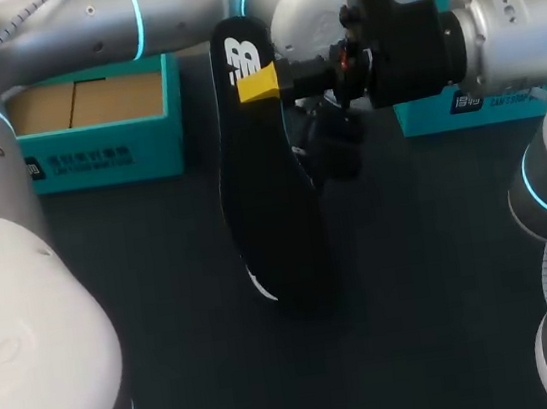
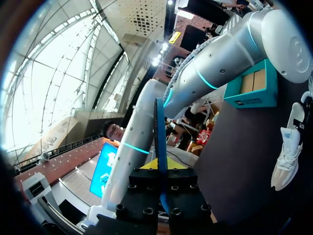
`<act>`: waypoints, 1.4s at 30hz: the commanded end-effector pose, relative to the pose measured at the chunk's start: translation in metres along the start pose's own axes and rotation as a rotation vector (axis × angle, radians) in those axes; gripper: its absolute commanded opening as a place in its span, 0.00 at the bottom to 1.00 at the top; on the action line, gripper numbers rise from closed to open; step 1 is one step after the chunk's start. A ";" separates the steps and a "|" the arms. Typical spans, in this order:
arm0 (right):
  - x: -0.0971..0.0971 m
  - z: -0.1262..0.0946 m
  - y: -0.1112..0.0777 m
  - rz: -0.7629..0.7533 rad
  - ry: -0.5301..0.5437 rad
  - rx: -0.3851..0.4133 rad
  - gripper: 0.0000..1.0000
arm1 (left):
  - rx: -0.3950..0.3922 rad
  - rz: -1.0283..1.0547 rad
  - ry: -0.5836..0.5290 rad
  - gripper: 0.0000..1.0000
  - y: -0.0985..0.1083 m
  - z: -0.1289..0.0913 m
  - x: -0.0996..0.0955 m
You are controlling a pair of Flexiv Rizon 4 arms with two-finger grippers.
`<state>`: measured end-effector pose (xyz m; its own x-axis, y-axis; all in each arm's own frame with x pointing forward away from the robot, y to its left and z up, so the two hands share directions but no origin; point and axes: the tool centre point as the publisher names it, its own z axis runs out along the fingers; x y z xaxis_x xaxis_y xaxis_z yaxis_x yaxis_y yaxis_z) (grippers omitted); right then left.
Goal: Take the shoe out of the shoebox, open the shoe tongue, remove and reinsert the insole, then place the shoe into the shoebox
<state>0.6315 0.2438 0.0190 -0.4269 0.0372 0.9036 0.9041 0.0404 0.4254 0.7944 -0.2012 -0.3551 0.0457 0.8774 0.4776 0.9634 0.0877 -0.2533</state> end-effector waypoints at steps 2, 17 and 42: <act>0.000 0.004 0.000 0.001 -0.003 -0.001 0.00 | -0.083 0.011 0.026 0.00 -0.007 -0.023 0.010; 0.000 0.004 0.000 0.001 -0.003 -0.001 0.00 | -0.050 -0.094 0.027 0.00 -0.003 -0.023 -0.038; 0.000 0.004 0.000 0.001 -0.003 -0.001 0.00 | 0.026 -0.091 0.039 1.00 0.002 0.006 -0.061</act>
<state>0.6315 0.2438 0.0190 -0.4269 0.0372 0.9036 0.9041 0.0404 0.4254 0.7885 -0.2523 -0.3870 -0.0298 0.8456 0.5330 0.9598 0.1731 -0.2210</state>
